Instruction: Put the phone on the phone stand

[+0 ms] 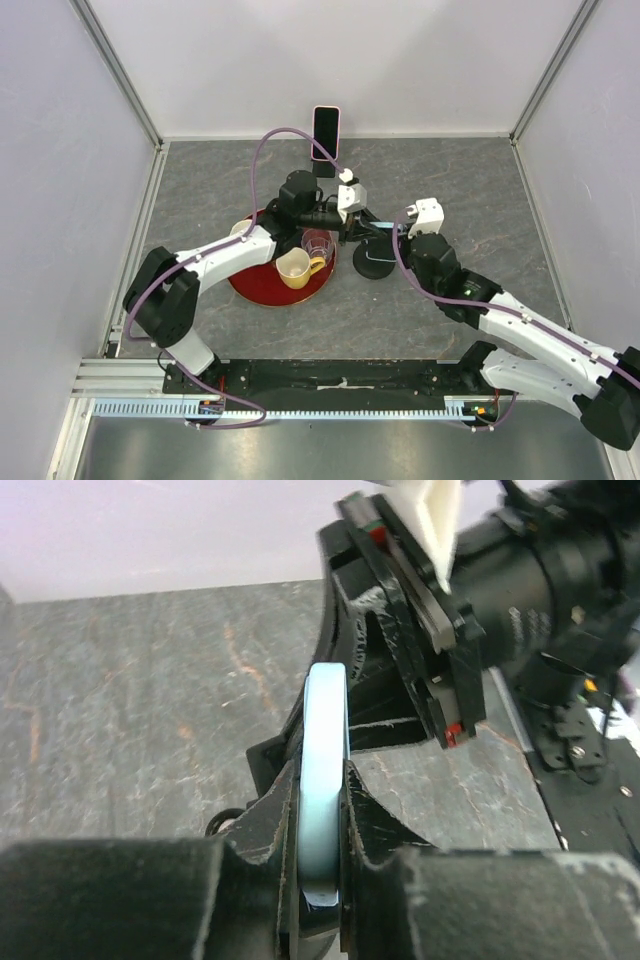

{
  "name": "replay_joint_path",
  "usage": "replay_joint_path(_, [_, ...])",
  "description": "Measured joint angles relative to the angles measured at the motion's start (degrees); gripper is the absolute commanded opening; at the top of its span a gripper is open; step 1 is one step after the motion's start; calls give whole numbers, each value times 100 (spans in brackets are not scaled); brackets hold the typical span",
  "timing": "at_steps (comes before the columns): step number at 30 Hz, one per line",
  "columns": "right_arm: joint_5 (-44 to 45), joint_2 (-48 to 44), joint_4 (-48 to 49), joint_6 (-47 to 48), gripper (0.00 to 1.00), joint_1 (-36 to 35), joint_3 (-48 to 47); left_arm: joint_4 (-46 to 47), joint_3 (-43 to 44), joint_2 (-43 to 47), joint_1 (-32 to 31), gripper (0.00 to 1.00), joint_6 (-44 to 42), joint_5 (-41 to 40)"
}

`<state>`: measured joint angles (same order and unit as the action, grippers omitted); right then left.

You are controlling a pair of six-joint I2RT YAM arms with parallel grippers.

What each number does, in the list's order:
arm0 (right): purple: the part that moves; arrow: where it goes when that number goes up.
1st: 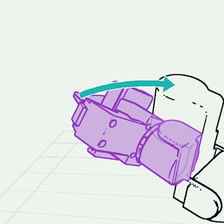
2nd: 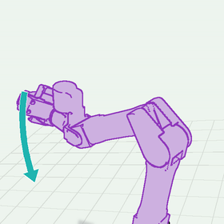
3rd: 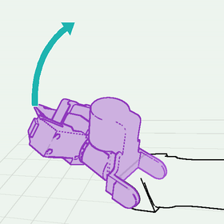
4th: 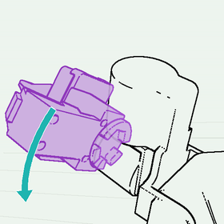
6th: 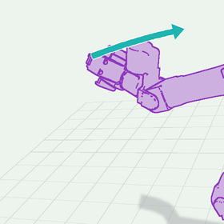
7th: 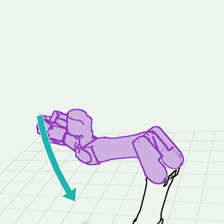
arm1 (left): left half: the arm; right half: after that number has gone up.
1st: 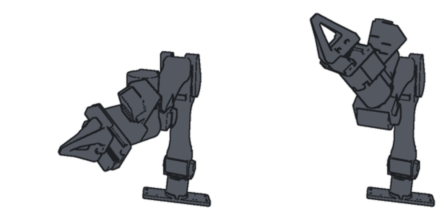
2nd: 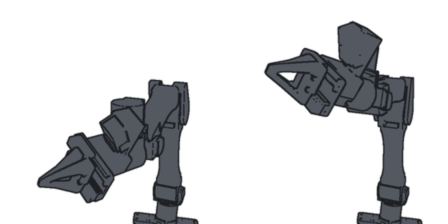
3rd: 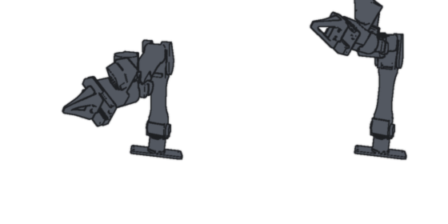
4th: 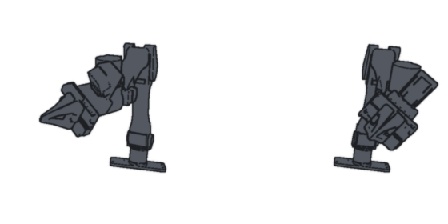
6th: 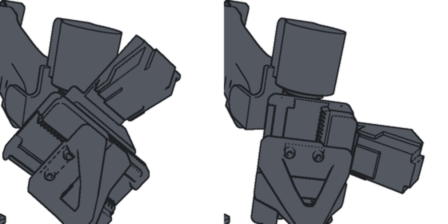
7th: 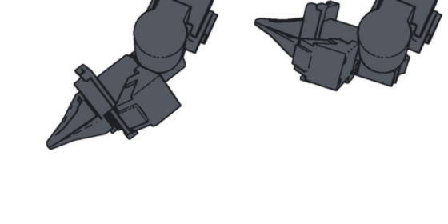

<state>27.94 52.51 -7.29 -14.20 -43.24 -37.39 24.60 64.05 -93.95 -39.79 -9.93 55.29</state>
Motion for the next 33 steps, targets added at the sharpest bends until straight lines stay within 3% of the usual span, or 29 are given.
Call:
replay_joint_path(6, [1703,286,79,-435,0,-479,9,-221,-4,111,-411,2,-13,-1665])
replay_joint_path(12, [2404,483,199,-898,0,-529,31,-160,-4,114,-833,2,98,-2975])
replay_joint_path(25, [2546,520,197,-1054,0,-391,31,-188,188,-11,-1541,2,608,-5184])
replay_joint_path(33, [2328,522,238,-1102,0,-289,31,-481,509,-181,-1674,2,776,-5652])
